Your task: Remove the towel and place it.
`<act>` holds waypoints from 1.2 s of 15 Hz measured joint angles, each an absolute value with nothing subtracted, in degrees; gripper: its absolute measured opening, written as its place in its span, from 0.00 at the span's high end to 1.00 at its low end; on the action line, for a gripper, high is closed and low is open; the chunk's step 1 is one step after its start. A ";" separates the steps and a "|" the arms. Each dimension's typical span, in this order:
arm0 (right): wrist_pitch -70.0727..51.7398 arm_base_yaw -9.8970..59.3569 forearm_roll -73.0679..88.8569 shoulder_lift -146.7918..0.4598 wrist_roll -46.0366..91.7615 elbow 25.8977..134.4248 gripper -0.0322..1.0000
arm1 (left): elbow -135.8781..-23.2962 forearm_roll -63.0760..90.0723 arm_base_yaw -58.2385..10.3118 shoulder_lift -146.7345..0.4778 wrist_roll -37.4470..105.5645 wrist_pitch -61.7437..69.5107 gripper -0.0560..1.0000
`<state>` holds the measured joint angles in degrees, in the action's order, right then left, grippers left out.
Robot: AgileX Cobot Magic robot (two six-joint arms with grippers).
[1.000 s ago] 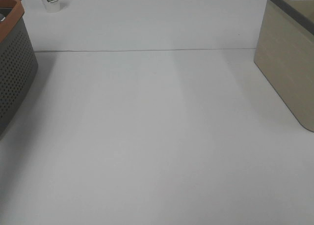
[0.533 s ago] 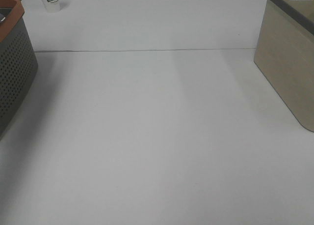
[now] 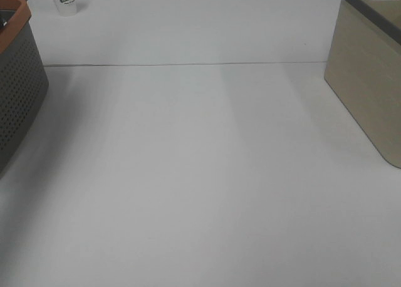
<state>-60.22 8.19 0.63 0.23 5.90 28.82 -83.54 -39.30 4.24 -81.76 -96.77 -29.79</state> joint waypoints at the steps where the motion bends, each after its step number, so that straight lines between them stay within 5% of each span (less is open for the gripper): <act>1: -60.22 8.19 0.63 0.23 5.90 28.82 0.23 | -84.80 -40.05 4.24 -81.76 -96.89 -29.91 0.95; 8: -60.22 8.19 0.63 0.23 5.90 28.82 0.23 | -89.21 -62.57 -0.92 -82.96 -114.94 -30.77 0.95; 18: -60.22 8.19 0.63 0.23 5.21 28.82 0.23 | -89.21 -81.82 -8.65 -91.56 -118.89 -47.27 0.95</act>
